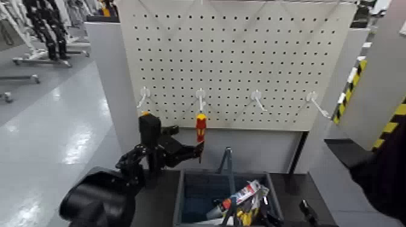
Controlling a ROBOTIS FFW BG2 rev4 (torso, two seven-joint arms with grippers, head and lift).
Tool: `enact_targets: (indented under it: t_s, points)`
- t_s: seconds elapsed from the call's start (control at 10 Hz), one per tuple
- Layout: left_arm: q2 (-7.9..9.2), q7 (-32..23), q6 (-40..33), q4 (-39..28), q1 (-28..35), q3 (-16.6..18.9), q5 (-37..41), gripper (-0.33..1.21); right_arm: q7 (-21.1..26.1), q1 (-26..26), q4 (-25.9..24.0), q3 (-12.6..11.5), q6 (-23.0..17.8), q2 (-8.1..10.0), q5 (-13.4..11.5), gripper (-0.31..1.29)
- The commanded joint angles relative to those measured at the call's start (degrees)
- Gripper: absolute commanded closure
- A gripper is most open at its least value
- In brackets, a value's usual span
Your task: Put the red screwdriver into the crate.
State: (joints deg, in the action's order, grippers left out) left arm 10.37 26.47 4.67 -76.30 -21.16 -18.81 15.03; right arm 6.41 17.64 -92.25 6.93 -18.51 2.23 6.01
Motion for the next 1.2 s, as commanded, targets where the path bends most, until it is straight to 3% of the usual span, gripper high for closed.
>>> enact_targets:
  t_s: [0.1,0.7,0.8,1.0,1.1,1.2]
  points:
    - [0.09,1.5,3.0,2.3,-3.6,-2.3,1.0,0.12,0.0,-0.2,0.1,0.3,-0.3,0.14,0.2,0.13]
    - [-0.79,5.3,-0.7,9.2,-8.9,-5.9,2.1,0.13,0.0,-0.8,0.8,0.7,-0.9,0.41,0.7,0.13]
    - [-0.79,5.7,-1.1,10.1,-9.3,-6.1,2.5,0.18,0.0,-0.9,0.8,0.8,-0.9,0.58,0.8,0.13]
    - [-0.87,5.7,-0.7,10.6,-9.6,-5.9,3.2,0.75,0.0,-0.9,0.8,0.8,-1.0,0.58,0.8,0.13]
    - [-0.87,5.6,-0.6,10.6,-9.6,-5.7,3.1,0.81,0.0,-0.9,0.8,0.8,-1.1,0.58,0.8,0.13]
    - [-0.87,5.7,-0.7,10.6,-9.5,-5.4,3.1,1.01,-0.1,-0.9,0.8,0.8,-1.1,0.58,0.8,0.13]
